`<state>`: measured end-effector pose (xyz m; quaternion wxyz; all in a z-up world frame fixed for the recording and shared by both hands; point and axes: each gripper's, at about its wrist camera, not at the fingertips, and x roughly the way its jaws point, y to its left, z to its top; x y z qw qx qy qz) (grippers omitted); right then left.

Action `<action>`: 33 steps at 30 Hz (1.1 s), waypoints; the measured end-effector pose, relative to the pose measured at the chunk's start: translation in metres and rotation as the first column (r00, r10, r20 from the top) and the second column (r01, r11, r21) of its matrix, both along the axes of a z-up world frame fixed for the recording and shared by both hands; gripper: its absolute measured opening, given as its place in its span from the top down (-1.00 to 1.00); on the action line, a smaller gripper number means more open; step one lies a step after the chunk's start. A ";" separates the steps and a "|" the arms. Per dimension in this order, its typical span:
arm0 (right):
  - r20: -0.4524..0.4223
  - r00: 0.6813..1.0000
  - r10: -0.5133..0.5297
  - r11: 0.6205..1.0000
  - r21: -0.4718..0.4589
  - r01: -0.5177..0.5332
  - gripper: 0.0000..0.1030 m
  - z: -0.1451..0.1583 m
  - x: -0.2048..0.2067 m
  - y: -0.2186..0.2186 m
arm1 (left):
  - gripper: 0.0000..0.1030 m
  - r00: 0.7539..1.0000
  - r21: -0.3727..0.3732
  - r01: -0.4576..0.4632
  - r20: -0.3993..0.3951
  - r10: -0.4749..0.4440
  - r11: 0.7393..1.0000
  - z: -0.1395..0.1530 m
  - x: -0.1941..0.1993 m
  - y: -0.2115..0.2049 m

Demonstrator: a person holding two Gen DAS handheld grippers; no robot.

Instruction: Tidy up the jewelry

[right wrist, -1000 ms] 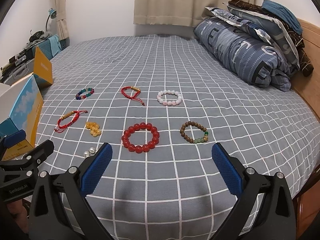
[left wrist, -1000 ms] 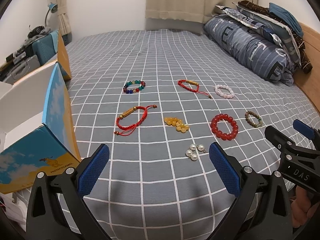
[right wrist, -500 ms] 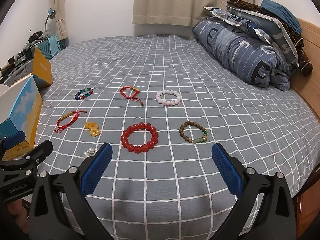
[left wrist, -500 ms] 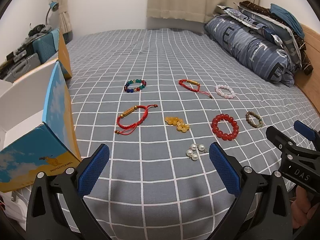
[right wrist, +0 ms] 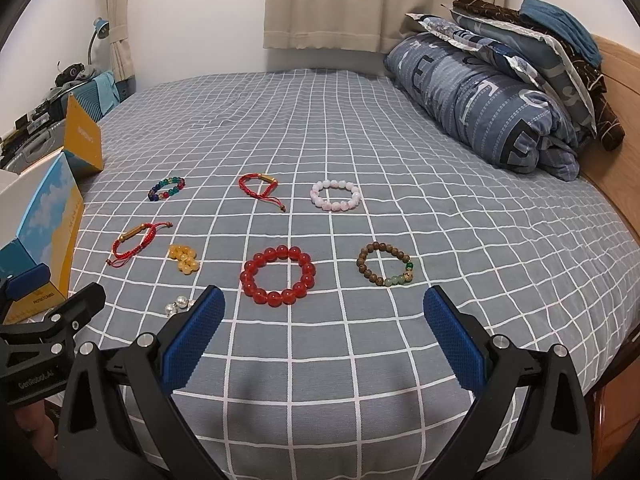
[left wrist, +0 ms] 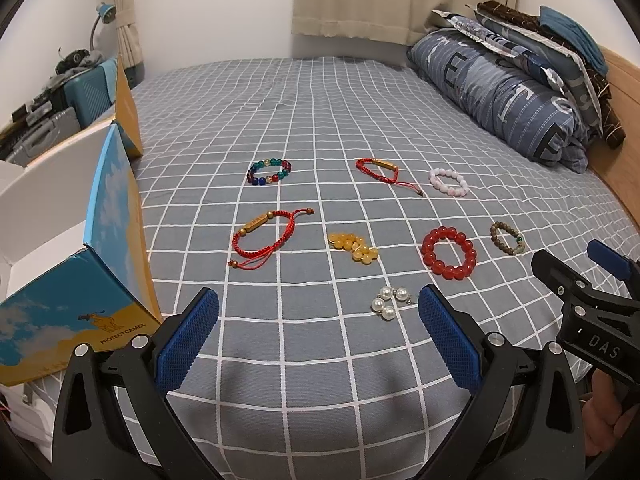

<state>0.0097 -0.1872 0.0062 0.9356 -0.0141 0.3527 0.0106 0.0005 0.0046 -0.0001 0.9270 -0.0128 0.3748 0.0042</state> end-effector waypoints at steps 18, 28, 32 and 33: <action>-0.009 1.000 -0.007 1.000 -0.001 0.007 -0.86 -0.003 0.003 -0.001 | -0.89 1.000 -0.002 -0.001 -0.002 0.001 1.000 0.001 0.000 -0.001; -0.004 1.000 -0.005 1.000 -0.006 0.005 -0.86 0.000 0.003 0.000 | -0.89 1.000 -0.003 0.000 -0.013 0.000 1.000 0.008 0.002 0.002; 0.010 1.000 0.002 1.000 -0.012 -0.002 -0.86 0.014 0.006 0.002 | -0.89 1.000 -0.017 -0.029 -0.005 0.029 0.999 0.025 0.011 0.010; 0.013 1.000 0.004 1.000 -0.015 -0.004 -0.86 0.017 0.007 0.002 | -0.89 0.999 -0.025 -0.032 -0.010 0.032 0.999 0.030 0.016 0.014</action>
